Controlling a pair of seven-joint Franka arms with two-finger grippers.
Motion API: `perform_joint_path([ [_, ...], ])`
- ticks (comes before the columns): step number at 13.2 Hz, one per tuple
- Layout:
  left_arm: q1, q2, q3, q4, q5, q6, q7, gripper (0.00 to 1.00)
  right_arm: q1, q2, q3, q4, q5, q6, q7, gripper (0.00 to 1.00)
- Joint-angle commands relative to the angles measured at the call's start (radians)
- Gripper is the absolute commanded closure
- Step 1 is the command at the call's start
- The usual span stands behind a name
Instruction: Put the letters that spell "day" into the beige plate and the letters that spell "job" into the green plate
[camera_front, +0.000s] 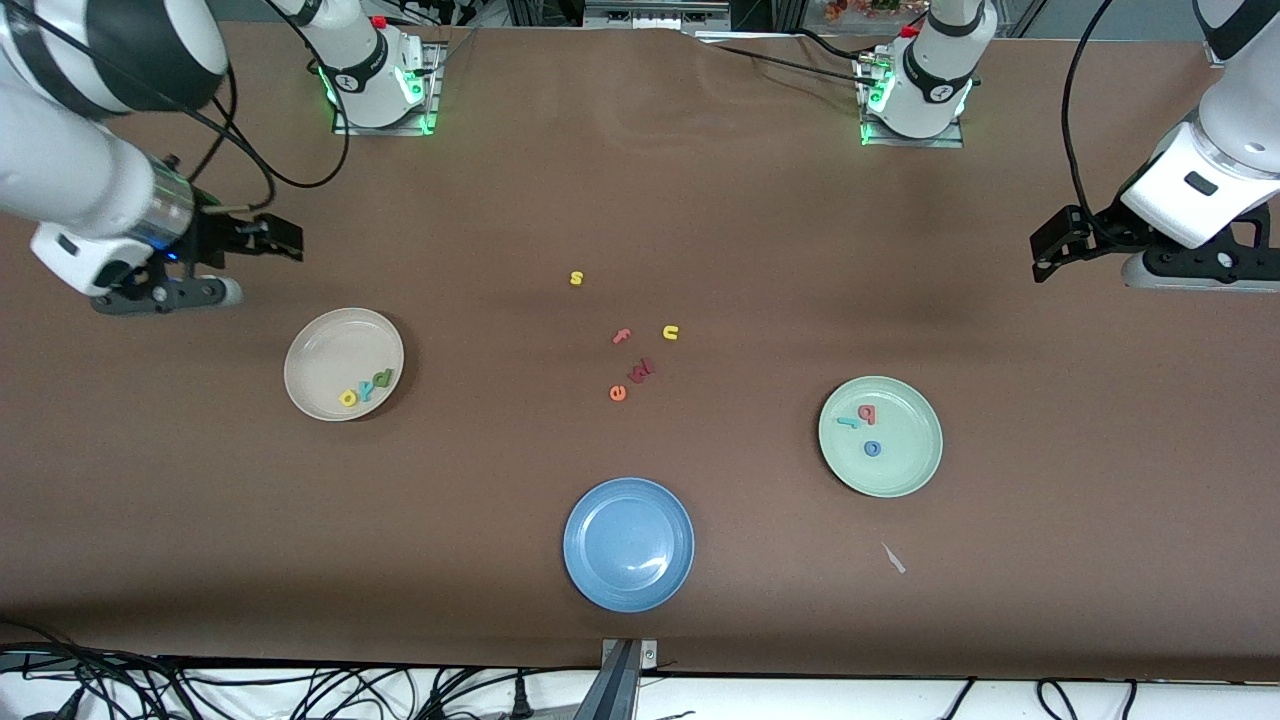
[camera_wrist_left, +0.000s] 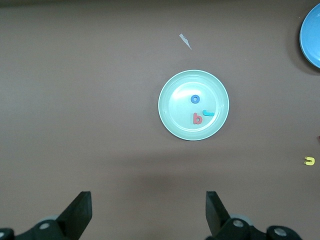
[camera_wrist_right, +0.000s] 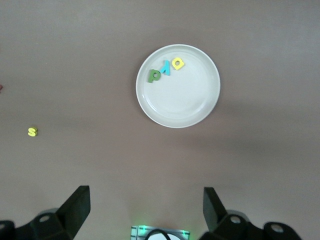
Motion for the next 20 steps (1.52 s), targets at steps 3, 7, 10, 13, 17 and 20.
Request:
perform_joint_path([
  [3, -0.003, -0.001, 0.003, 0.017, -0.028, -0.018, 0.005, 0.0, -0.065, -0.04, 0.013, 0.034, -0.027, -0.077, -0.111, 0.0],
  [7, -0.003, -0.001, 0.003, 0.017, -0.028, -0.02, 0.005, 0.0, -0.075, -0.046, -0.019, 0.033, -0.005, -0.077, -0.168, 0.0],
  [10, -0.003, -0.001, 0.003, 0.017, -0.028, -0.02, 0.005, 0.0, -0.081, -0.045, -0.021, 0.029, 0.006, -0.069, -0.156, 0.0],
  [13, -0.003, -0.001, 0.003, 0.017, -0.028, -0.023, 0.005, 0.0, -0.079, -0.045, -0.021, 0.025, 0.007, -0.016, -0.151, 0.0],
  [17, -0.003, -0.001, 0.003, 0.017, -0.028, -0.024, 0.005, 0.0, -0.081, -0.045, -0.027, 0.019, 0.021, 0.041, -0.151, 0.0],
  [20, -0.003, -0.001, 0.003, 0.017, -0.028, -0.024, 0.006, 0.0, -0.081, -0.045, -0.027, 0.019, 0.021, 0.057, -0.151, 0.0],
])
